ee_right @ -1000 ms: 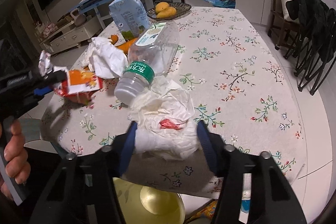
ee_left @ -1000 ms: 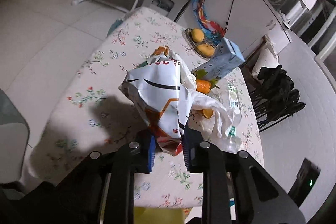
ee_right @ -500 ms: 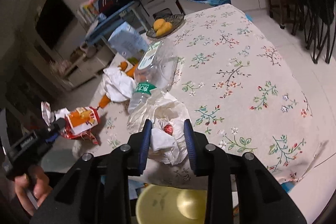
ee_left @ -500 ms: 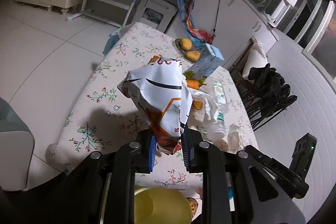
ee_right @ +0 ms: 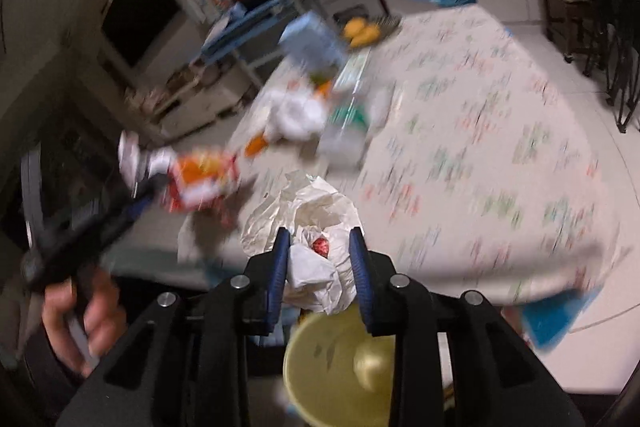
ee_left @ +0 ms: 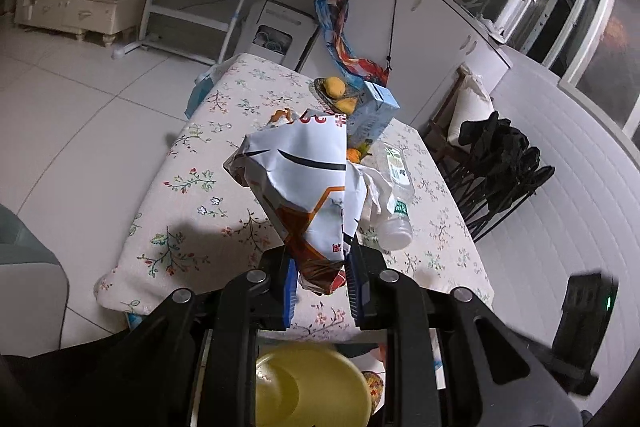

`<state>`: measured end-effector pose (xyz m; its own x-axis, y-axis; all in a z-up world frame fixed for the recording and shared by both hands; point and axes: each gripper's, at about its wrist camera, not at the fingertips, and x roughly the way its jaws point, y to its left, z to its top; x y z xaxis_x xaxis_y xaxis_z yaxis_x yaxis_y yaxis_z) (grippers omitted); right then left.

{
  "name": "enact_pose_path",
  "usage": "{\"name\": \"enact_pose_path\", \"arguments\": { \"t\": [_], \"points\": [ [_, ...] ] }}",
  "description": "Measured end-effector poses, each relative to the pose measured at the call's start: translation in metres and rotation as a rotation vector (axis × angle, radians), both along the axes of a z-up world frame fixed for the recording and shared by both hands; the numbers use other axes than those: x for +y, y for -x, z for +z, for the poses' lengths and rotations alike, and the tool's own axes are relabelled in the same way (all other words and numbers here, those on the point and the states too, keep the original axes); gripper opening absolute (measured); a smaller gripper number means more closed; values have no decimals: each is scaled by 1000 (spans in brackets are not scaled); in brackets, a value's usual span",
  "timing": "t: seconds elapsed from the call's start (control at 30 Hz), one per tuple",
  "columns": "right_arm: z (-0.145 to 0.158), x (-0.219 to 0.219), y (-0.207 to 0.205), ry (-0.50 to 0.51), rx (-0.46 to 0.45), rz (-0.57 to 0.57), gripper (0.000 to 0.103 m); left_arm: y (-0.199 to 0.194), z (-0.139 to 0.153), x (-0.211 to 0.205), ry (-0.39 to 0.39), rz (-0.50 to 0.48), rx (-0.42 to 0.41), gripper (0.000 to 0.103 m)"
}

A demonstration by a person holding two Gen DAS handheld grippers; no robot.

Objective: Collect trash
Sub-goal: 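Carry the snack bag and tissue over the yellow basin and open both grippers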

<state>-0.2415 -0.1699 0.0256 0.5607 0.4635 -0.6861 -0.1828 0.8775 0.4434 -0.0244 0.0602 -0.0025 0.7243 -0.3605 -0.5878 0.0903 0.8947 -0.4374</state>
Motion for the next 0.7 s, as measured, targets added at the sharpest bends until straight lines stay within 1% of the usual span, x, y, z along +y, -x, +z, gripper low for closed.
{"name": "enact_pose_path", "arguments": {
  "t": [0.1,0.17,0.43,0.57,0.6,0.67,0.7],
  "points": [
    [-13,12,12,10,50,33,31,6,2,-5,-23,-15,-12,20],
    [-18,15,16,31,65,42,31,12,3,-7,-33,-22,-15,20],
    [-45,40,18,154,150,90,33,37,1,-11,-58,-56,-13,20],
    [-58,46,21,194,192,101,43,49,1,-15,-74,-78,-15,20],
    [-59,45,23,200,193,97,47,52,1,-16,-77,-86,-14,20],
    [-60,43,24,206,192,85,48,57,-1,-18,-80,-95,-12,20],
    [-59,42,25,204,190,76,51,60,-1,-19,-85,-103,-10,20]
  ]
}}
